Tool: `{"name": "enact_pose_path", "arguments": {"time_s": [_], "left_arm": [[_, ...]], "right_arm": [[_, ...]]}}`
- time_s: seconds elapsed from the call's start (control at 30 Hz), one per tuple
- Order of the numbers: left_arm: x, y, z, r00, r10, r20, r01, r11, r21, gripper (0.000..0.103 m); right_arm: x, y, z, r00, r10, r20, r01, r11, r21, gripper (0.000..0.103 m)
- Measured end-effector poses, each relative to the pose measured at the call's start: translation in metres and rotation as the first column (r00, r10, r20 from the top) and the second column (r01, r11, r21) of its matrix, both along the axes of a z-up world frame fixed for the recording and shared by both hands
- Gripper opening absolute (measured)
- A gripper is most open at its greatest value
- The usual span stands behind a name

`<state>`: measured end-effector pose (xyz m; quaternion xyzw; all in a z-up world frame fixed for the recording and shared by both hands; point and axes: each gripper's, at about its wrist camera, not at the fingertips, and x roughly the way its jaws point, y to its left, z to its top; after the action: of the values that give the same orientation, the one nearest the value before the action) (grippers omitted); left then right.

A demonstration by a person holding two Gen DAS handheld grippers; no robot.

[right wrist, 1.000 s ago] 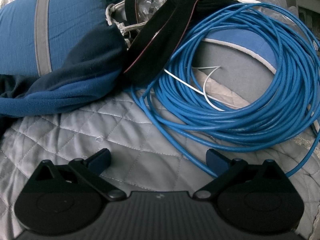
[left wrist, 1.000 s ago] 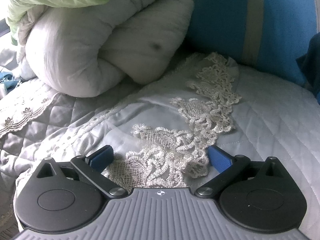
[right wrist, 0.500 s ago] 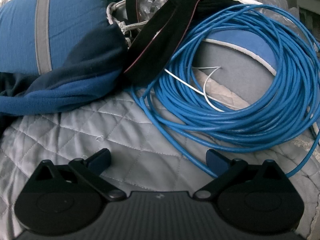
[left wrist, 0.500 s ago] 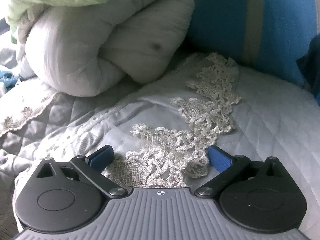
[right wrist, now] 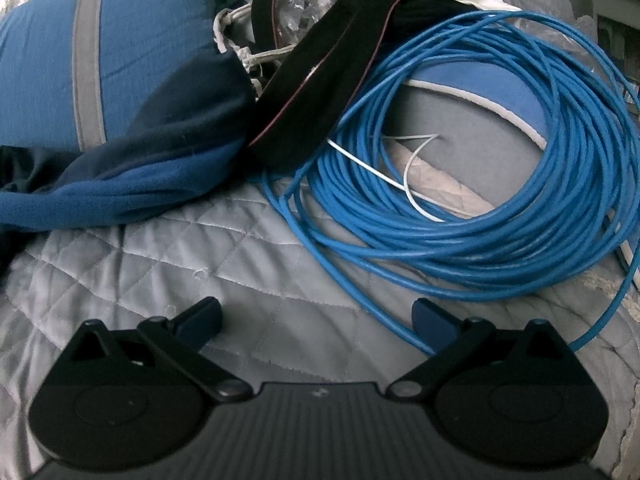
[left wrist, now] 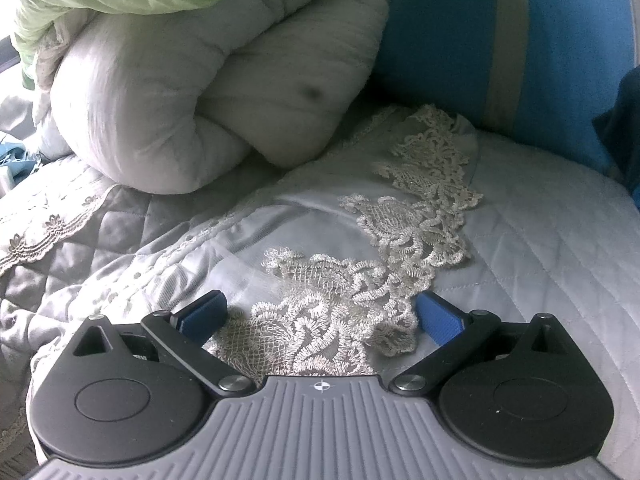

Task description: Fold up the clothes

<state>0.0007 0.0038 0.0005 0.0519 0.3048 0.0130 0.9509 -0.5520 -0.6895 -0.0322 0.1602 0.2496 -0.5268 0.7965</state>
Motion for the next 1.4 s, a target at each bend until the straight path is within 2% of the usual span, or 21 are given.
{"name": "enact_pose_path", "arguments": {"time_s": [0.2, 0.33, 0.5, 0.63, 0.77, 0.87, 1.0, 1.1, 1.17, 1.3, 1.4], "left_arm": [[0.001, 0.0, 0.0, 1.0, 0.001, -0.001, -0.001, 1.0, 0.001, 0.103], [0.001, -0.001, 0.0, 1.0, 0.002, -0.001, -0.002, 1.0, 0.002, 0.103], [0.001, -0.001, 0.0, 1.0, 0.002, -0.002, -0.002, 1.0, 0.002, 0.103], [0.001, -0.001, 0.0, 1.0, 0.002, -0.002, -0.002, 1.0, 0.003, 0.103], [0.001, -0.001, 0.0, 1.0, 0.003, -0.002, -0.003, 1.0, 0.002, 0.103], [0.001, -0.001, 0.0, 1.0, 0.003, -0.002, -0.003, 1.0, 0.003, 0.103], [0.001, -0.001, 0.0, 1.0, 0.003, -0.002, -0.003, 1.0, 0.003, 0.103], [0.001, -0.001, 0.0, 1.0, 0.003, -0.002, -0.003, 1.0, 0.003, 0.103], [0.001, -0.002, 0.0, 1.0, 0.003, -0.002, -0.003, 1.0, 0.003, 0.103], [0.001, -0.002, 0.0, 1.0, 0.004, -0.002, -0.004, 1.0, 0.003, 0.103], [0.002, -0.002, 0.0, 1.0, 0.004, -0.002, -0.004, 1.0, 0.003, 0.103]], "right_arm": [[-0.001, 0.014, 0.005, 0.998, 0.042, -0.052, -0.043, 0.999, -0.021, 0.103], [0.001, 0.034, 0.021, 0.978, 0.187, -0.096, -0.19, 0.981, -0.024, 0.103], [0.014, 0.071, 0.068, 0.916, 0.387, -0.108, -0.392, 0.919, -0.039, 0.103], [0.038, 0.111, 0.12, 0.824, 0.557, -0.105, -0.564, 0.824, -0.06, 0.103], [0.067, 0.15, 0.168, 0.735, 0.667, -0.122, -0.677, 0.733, -0.066, 0.103], [0.088, 0.174, 0.2, 0.703, 0.709, -0.063, -0.711, 0.7, -0.057, 0.103], [0.111, 0.206, 0.226, 0.671, 0.742, 0.006, -0.741, 0.671, -0.024, 0.103], [0.13, 0.232, 0.228, 0.654, 0.756, 0.024, -0.756, 0.654, 0.012, 0.103], [0.139, 0.247, 0.218, 0.636, 0.77, 0.05, -0.772, 0.634, 0.041, 0.103], [0.153, 0.265, 0.181, 0.611, 0.789, 0.059, -0.791, 0.609, 0.055, 0.103], [0.167, 0.266, 0.155, 0.635, 0.772, 0.022, -0.763, 0.622, 0.178, 0.103]]}}
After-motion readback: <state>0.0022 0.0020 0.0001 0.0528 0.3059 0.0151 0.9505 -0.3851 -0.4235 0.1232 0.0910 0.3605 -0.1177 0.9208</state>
